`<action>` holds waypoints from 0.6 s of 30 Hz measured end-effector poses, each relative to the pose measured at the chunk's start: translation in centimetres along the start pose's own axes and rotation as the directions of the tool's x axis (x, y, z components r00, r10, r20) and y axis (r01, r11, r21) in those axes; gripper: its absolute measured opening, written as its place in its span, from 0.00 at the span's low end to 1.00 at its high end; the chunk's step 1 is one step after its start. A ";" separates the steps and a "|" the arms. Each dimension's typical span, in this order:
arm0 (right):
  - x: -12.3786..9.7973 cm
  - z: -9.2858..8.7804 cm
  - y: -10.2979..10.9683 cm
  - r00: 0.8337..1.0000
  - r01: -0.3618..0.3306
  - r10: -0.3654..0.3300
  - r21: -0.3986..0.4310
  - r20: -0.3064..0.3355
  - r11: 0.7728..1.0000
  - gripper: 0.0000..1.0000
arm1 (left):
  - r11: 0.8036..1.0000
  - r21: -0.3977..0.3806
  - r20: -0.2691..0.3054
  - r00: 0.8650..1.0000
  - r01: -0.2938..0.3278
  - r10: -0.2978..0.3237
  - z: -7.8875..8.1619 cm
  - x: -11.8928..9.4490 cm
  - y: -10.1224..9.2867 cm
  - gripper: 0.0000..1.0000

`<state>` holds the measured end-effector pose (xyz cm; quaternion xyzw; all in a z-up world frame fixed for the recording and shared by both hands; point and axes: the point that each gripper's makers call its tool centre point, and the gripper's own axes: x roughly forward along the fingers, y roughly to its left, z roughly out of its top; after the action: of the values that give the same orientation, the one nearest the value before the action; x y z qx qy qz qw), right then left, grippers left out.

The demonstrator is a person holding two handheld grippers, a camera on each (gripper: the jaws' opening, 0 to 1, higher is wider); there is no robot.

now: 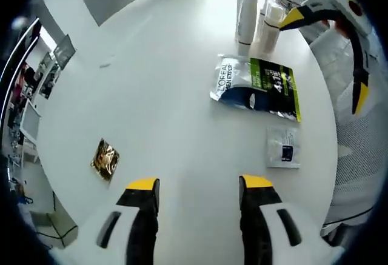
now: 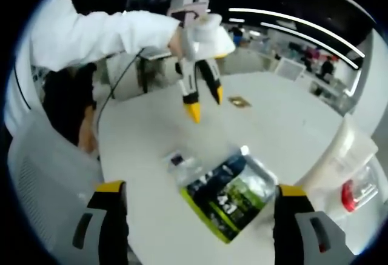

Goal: Arrange the skincare products in the storage area until every visible bottle or jar stands upright without overlapping.

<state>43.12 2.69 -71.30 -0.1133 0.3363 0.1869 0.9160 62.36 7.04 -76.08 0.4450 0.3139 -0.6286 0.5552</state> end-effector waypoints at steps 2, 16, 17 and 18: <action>0.0 0.0 0.0 1.000 -0.001 0.001 0.002 0.002 1.000 0.99 | 0.999 -0.038 0.013 1.000 -0.012 0.012 0.1 0.0 0.4 0.56; 0.0 0.0 -0.2 1.000 0.005 -0.005 0.016 0.008 1.000 0.99 | 0.964 -0.244 0.041 0.992 -0.109 0.123 -0.2 1.5 6.0 0.63; 0.0 0.0 -0.2 1.000 0.006 -0.006 0.017 0.008 1.000 0.99 | 0.962 -0.234 0.032 0.988 -0.141 0.152 -0.4 1.6 6.6 0.63; 0.0 0.0 -0.2 1.000 0.005 -0.005 0.015 0.008 1.000 0.99 | 0.964 -0.209 0.024 0.984 -0.167 0.176 -0.4 1.7 7.0 0.64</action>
<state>43.25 2.55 -71.28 -0.1066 0.3339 0.1827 0.9186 69.32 5.38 -77.08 0.3972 0.3258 -0.5516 0.6572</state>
